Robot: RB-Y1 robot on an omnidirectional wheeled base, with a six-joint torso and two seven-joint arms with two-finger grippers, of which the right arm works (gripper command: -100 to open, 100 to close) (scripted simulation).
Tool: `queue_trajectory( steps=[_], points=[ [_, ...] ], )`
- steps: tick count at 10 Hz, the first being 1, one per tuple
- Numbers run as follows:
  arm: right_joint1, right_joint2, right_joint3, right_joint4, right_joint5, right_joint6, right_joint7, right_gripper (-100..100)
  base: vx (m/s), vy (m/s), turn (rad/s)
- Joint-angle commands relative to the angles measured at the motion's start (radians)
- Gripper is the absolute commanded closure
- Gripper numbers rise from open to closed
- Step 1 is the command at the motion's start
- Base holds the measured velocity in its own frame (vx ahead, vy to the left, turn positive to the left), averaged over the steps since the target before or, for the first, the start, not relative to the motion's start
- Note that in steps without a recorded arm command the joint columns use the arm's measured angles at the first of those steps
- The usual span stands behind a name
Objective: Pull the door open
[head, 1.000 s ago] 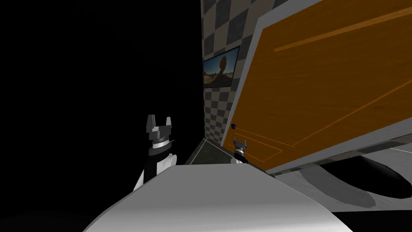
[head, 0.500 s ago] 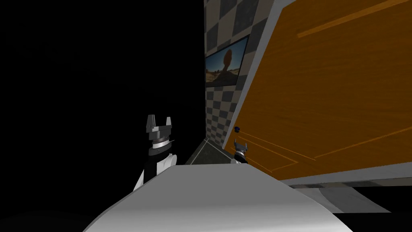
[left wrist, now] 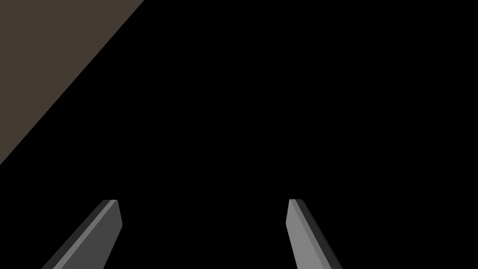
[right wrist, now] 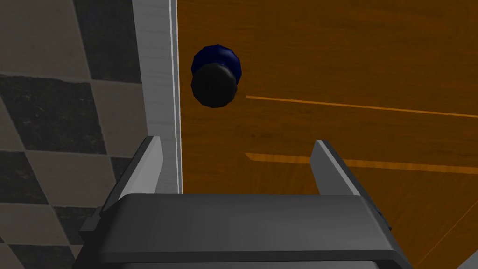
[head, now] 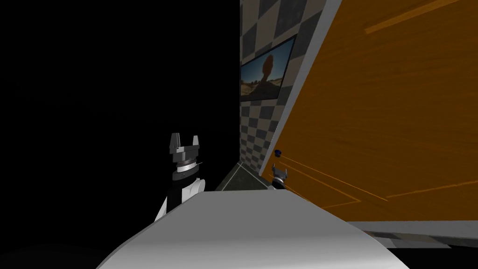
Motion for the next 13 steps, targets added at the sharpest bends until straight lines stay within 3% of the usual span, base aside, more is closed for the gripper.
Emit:
queue_trajectory(
  steps=[1, 2, 3, 7, 9, 13],
  points=[
    [-0.010, 0.002, -0.002, 0.037, -0.032, -0.007, -0.025, -100, 0.115, -0.066, 0.162],
    [-0.014, 0.003, -0.002, 0.056, -0.045, -0.011, -0.037, -100, 0.149, -0.051, 0.141],
    [-0.016, 0.003, 0.000, 0.057, -0.033, -0.017, -0.033, -100, 0.070, -0.022, 0.025],
    [-0.043, -0.057, 0.003, 0.132, -0.036, -0.019, -0.112, -100, -0.105, 0.028, -0.053],
    [-0.052, -0.079, 0.004, 0.159, -0.037, -0.019, -0.140, -100, 0.061, -0.027, -0.016],
    [-0.061, -0.100, 0.005, 0.184, -0.037, -0.019, -0.166, -100, 0.180, -0.070, 0.007]
  ],
)
